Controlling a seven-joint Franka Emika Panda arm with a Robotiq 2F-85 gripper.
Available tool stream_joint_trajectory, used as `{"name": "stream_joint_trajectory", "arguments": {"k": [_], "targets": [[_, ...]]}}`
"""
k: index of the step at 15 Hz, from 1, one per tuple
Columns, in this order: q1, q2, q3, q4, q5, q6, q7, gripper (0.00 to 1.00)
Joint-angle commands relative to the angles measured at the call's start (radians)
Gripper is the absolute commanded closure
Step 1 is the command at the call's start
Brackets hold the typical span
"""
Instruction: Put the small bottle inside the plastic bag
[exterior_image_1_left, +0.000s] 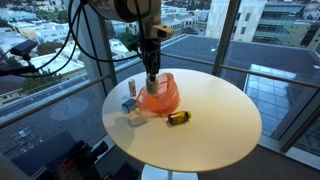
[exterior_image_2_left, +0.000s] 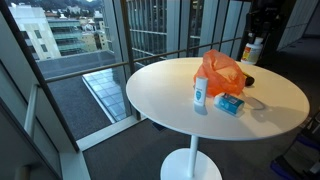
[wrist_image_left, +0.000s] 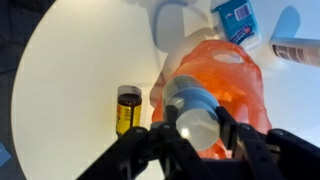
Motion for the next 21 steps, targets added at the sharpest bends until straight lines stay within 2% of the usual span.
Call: {"name": "stream_joint_trajectory", "arguments": {"k": [1,3,4,5,10,11,21], "targets": [[0.017,0.059,0.02,0.1,0.017,-0.042,0.062,0.81],[0.023,0.069,0.024,0.116,0.0,-0.042,0.094,0.81],[0.021,0.042,0.02,0.063,0.003,-0.003,0.06,0.81],[0.023,0.048,0.021,0.068,0.003,-0.003,0.064,0.56],[0.023,0.052,0.02,0.065,0.003,-0.003,0.063,0.56],[0.023,0.052,0.02,0.065,0.003,-0.003,0.063,0.81],[0.045,0.184,0.022,0.126,-0.04,0.072,0.101,0.81]]}}
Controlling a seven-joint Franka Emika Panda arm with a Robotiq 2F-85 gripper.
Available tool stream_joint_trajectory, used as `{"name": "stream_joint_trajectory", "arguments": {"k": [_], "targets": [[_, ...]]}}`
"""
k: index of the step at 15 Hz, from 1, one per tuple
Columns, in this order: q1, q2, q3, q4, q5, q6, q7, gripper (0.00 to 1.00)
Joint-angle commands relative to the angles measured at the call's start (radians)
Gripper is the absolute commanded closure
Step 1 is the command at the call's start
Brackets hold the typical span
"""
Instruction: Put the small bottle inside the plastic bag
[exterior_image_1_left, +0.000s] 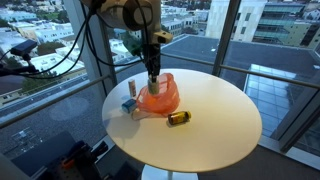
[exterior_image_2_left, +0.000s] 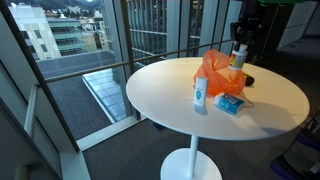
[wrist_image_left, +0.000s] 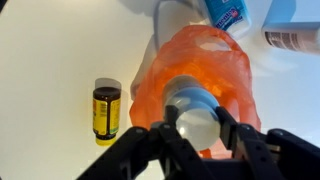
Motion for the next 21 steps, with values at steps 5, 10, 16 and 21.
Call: {"name": "stream_joint_trajectory", "arguments": {"k": [5,10,16,21], "targets": [[0.038,0.166,-0.011,0.139,-0.024,0.021,0.065,0.81],[0.058,0.262,-0.021,0.21,-0.006,0.024,0.081,0.81],[0.083,0.321,-0.038,0.236,-0.015,0.025,0.091,0.81],[0.097,0.307,-0.046,0.227,-0.021,0.03,0.079,0.25]]}}
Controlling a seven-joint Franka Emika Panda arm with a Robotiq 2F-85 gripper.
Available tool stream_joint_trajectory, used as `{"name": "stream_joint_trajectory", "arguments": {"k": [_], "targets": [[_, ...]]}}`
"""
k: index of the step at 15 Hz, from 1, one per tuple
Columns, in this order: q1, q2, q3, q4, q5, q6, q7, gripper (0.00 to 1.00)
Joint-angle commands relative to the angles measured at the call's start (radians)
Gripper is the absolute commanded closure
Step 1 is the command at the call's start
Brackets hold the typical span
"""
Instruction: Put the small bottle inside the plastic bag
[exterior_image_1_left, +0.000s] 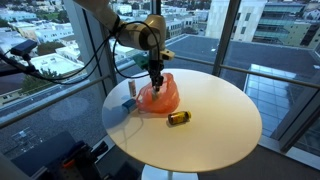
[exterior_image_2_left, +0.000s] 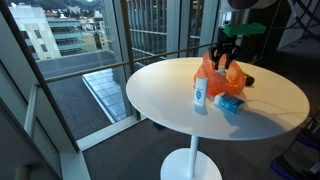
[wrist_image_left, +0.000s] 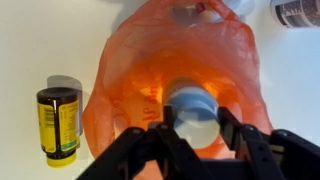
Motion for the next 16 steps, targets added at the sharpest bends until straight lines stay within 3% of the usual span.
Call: {"name": "stream_joint_trajectory", "arguments": {"k": [1,3,4,9,16], "targets": [[0.019,-0.018,-0.013,0.015,-0.013,-0.009,0.003,0.16],[0.02,-0.041,-0.01,0.008,-0.009,-0.014,-0.007,0.01],[0.02,-0.056,-0.007,0.003,-0.007,-0.019,-0.015,0.0],[0.016,-0.133,0.003,-0.012,-0.008,-0.079,-0.05,0.0],[-0.015,-0.258,0.005,-0.052,-0.007,-0.282,-0.183,0.0]]}}
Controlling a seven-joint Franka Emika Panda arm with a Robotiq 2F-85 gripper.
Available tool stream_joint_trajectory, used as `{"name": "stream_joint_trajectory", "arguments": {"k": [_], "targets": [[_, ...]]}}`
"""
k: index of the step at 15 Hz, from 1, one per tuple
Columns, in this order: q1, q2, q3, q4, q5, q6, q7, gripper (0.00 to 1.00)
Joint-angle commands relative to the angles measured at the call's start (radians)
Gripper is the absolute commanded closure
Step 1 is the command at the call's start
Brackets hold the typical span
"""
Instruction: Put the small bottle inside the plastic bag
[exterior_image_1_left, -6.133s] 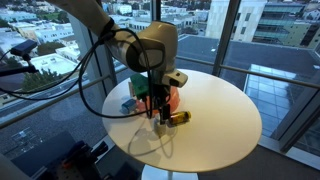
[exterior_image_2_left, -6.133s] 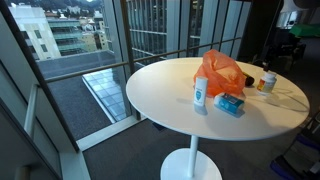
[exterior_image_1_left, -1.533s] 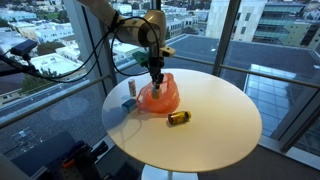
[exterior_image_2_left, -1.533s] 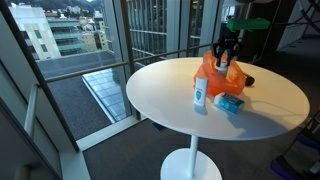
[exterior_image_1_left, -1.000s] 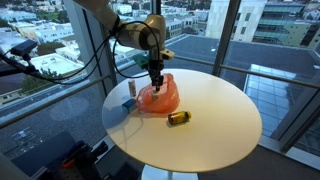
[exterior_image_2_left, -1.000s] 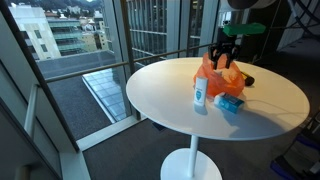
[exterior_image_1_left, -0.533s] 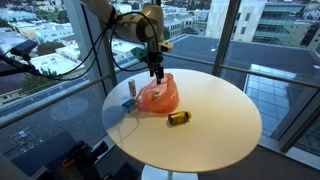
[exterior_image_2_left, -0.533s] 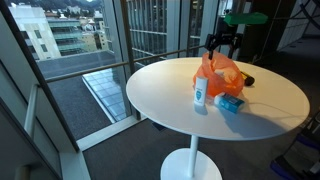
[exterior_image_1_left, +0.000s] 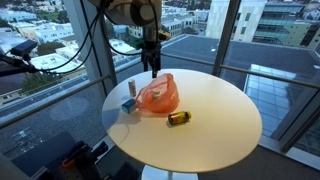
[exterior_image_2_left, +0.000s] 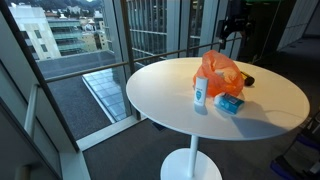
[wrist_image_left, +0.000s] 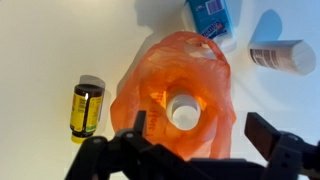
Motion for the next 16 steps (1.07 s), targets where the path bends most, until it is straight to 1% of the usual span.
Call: {"name": "stream_joint_trajectory", "arguments": {"k": [1,4,7,9,12,16], "targets": [[-0.032,-0.097,0.0,-0.042,-0.012,-0.103,-0.077,0.0],[-0.059,-0.152,-0.008,-0.045,-0.017,-0.192,-0.138,0.0],[-0.084,-0.225,-0.013,-0.066,-0.024,-0.246,-0.197,0.0],[-0.096,-0.281,-0.012,-0.095,-0.035,-0.258,-0.236,0.0],[-0.106,-0.365,-0.011,-0.152,-0.046,-0.246,-0.286,0.0],[-0.113,-0.454,-0.015,-0.211,-0.041,-0.239,-0.319,0.0]]}}
